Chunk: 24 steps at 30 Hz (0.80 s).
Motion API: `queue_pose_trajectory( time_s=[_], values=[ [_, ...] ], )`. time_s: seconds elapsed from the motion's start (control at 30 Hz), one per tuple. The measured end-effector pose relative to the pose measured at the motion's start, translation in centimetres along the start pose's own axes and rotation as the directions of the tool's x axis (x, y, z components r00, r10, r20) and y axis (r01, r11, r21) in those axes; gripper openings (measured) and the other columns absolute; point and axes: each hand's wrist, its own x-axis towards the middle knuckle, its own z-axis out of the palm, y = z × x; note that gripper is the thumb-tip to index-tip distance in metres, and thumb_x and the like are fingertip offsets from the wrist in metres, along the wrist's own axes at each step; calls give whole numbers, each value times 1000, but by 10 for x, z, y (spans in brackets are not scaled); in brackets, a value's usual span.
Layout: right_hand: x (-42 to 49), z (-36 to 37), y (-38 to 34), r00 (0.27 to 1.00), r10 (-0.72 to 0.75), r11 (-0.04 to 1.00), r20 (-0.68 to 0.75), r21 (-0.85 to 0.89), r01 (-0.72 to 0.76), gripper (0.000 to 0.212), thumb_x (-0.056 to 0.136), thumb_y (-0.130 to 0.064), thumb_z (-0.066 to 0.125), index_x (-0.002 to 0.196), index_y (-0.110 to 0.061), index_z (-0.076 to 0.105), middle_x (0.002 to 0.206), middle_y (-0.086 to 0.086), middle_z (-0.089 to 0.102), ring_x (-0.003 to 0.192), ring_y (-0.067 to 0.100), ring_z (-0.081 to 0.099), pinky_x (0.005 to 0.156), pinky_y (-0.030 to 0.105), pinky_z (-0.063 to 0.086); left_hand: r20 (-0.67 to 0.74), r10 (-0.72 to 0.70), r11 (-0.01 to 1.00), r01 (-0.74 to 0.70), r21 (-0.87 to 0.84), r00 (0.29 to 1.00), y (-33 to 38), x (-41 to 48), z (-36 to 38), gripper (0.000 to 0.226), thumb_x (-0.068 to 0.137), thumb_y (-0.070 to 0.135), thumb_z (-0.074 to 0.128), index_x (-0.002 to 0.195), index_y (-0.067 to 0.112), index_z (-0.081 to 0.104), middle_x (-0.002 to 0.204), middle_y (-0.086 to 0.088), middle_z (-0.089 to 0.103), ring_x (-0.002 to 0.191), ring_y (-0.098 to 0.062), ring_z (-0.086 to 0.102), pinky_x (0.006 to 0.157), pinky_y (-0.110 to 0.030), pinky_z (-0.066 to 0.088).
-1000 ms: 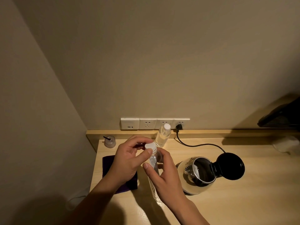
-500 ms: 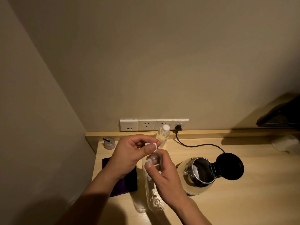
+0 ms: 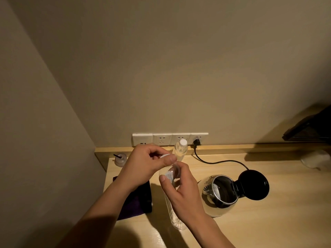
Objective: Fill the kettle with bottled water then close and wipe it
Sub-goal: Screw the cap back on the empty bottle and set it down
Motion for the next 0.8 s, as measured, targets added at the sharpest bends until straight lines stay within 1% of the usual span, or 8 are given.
queue_pose_trajectory(
  time_s=[0.1, 0.23, 0.4, 0.47, 0.53, 0.63, 0.7, 0.8],
  values=[
    [2, 1, 2, 998, 28, 992, 57, 121, -34, 45, 84, -63, 59, 115, -31, 57, 91, -15, 61, 89, 4, 59, 78, 18, 46, 34, 49, 998, -48, -32, 998, -4, 3, -4, 26, 74, 49, 86, 85, 26, 84, 88, -6, 74, 82, -34, 66, 73, -42, 53],
    [4, 2, 0, 984, 21, 908, 177, 409, -93, 48, 84, -62, 69, 109, -21, 64, 90, 10, 64, 83, 19, 60, 76, 44, 49, 163, 111, 988, -92, -121, 980, -5, 7, -12, 20, 81, 30, 85, 90, 13, 83, 88, -8, 73, 80, -28, 68, 73, -30, 56],
    [7, 4, -5, 965, -2, 827, 261, 543, -145, 48, 85, -49, 67, 110, -9, 65, 91, 9, 68, 79, 20, 61, 72, 38, 47, 260, 155, 981, -117, -155, 953, -7, 12, -18, 7, 86, 10, 76, 90, 8, 81, 84, 0, 72, 79, -10, 67, 74, -21, 54],
    [8, 6, -2, 972, 10, 839, 237, 526, -136, 45, 84, -51, 66, 111, -15, 66, 92, 10, 66, 81, 22, 61, 73, 41, 48, 245, 152, 982, -119, -147, 957, -9, 14, -17, 15, 87, 22, 79, 93, 9, 81, 86, 1, 73, 80, -7, 68, 75, -20, 53],
    [13, 5, -3, 982, 9, 884, 190, 457, -96, 38, 85, -55, 64, 112, -29, 66, 96, 5, 68, 87, 21, 63, 80, 45, 50, 210, 147, 986, -125, -115, 967, -11, 14, -15, 45, 83, 54, 75, 107, 16, 79, 100, 1, 76, 91, -7, 72, 80, -19, 53],
    [23, -4, -5, 993, -29, 935, 116, 355, -14, 37, 87, -58, 60, 120, -41, 63, 112, -2, 67, 106, 17, 63, 93, 34, 50, 150, 68, 994, -55, -95, 986, -22, 10, -17, 83, 68, 85, 63, 130, 30, 67, 120, 14, 74, 116, -4, 68, 93, -17, 53],
    [33, -13, -5, 996, -42, 963, 74, 270, 20, 44, 87, -61, 58, 127, -41, 62, 119, -1, 61, 110, 14, 58, 93, 27, 49, 151, 33, 995, -18, -102, 988, -31, 6, -20, 87, 64, 87, 65, 131, 32, 64, 115, 22, 73, 115, -3, 67, 94, -20, 53],
    [49, -26, -1, 995, -52, 974, 81, 225, 33, 47, 88, -62, 60, 131, -43, 61, 121, 2, 56, 112, 18, 56, 98, 29, 49, 203, 16, 998, -3, -64, 979, -44, 5, -22, 76, 73, 71, 74, 136, 30, 63, 132, 11, 70, 127, -16, 64, 108, -42, 52]
  ],
)
